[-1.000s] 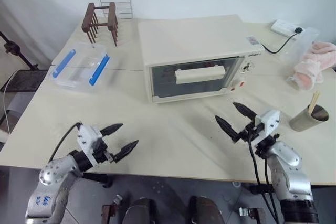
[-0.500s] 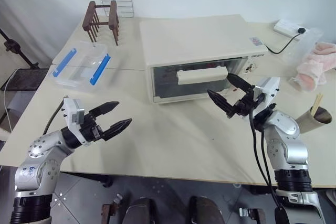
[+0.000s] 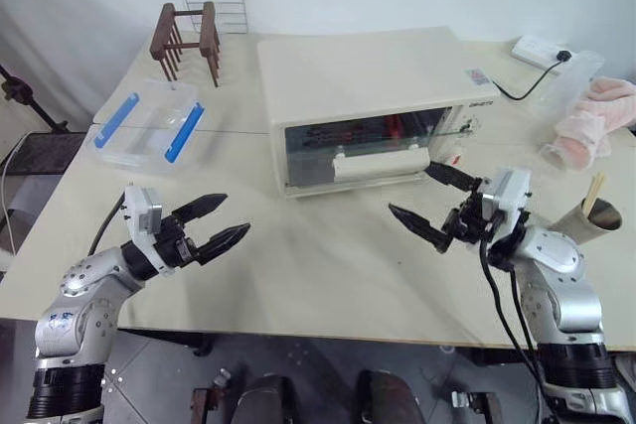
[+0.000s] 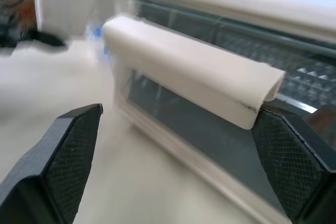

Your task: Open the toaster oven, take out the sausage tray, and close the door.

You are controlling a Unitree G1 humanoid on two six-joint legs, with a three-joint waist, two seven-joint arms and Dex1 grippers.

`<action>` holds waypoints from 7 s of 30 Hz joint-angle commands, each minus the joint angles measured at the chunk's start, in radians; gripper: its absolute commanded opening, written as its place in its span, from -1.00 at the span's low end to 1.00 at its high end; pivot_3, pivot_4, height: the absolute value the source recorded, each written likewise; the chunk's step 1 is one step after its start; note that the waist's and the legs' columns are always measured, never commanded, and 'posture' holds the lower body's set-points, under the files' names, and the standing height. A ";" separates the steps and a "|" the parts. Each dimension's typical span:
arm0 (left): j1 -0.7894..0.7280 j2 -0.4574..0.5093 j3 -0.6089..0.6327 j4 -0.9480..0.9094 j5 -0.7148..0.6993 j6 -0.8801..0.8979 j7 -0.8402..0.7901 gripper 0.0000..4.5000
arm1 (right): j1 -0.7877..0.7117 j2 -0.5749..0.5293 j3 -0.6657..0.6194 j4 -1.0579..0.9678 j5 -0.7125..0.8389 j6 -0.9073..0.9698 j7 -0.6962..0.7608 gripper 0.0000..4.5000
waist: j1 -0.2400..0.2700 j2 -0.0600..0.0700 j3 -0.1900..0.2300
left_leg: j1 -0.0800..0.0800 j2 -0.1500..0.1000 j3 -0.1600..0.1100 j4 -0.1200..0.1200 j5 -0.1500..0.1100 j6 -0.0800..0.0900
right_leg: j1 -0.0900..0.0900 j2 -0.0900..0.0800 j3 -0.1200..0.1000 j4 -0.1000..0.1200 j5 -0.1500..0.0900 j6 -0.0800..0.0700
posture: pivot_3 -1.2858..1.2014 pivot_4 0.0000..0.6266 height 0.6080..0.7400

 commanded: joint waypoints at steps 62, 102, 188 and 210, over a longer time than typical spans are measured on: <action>-0.173 -0.146 -0.204 0.064 0.221 -0.217 -0.072 0.45 | -0.353 0.017 0.263 0.226 -0.870 -0.292 -0.599 1.00 | 0.002 -0.003 0.001 | 0.000 0.002 0.004 0.004 0.003 0.000 | -0.002 0.002 0.006 0.003 0.000 -0.001 | 0.03 -0.52 1.00; -0.034 -0.168 -0.133 -0.130 0.098 -0.137 0.097 1.00 | -0.668 0.107 0.481 0.493 -1.128 -0.285 -0.820 -0.99 | -0.039 -0.003 0.002 | -0.002 0.003 -0.001 0.000 0.004 -0.002 | -0.004 0.000 0.001 0.007 -0.001 -0.001 | 0.03 -0.52 1.00; -0.281 -0.187 -0.030 0.231 -1.280 0.924 1.112 -1.00 | -0.094 -0.148 0.314 -0.163 -0.770 -0.429 -0.407 -0.73 | -0.008 -0.006 0.003 | 0.000 0.002 -0.007 0.003 0.005 -0.003 | 0.003 0.001 0.002 0.003 -0.001 -0.001 | 0.03 -0.52 1.00; 0.190 0.030 0.262 0.123 -1.286 0.972 0.747 -1.00 | 0.152 -0.306 0.034 0.016 -0.348 -0.480 -0.285 0.14 | -0.009 -0.006 0.003 | 0.002 0.005 -0.004 0.002 0.004 -0.005 | 0.003 0.007 0.013 0.000 -0.002 -0.003 | 0.03 -0.52 1.00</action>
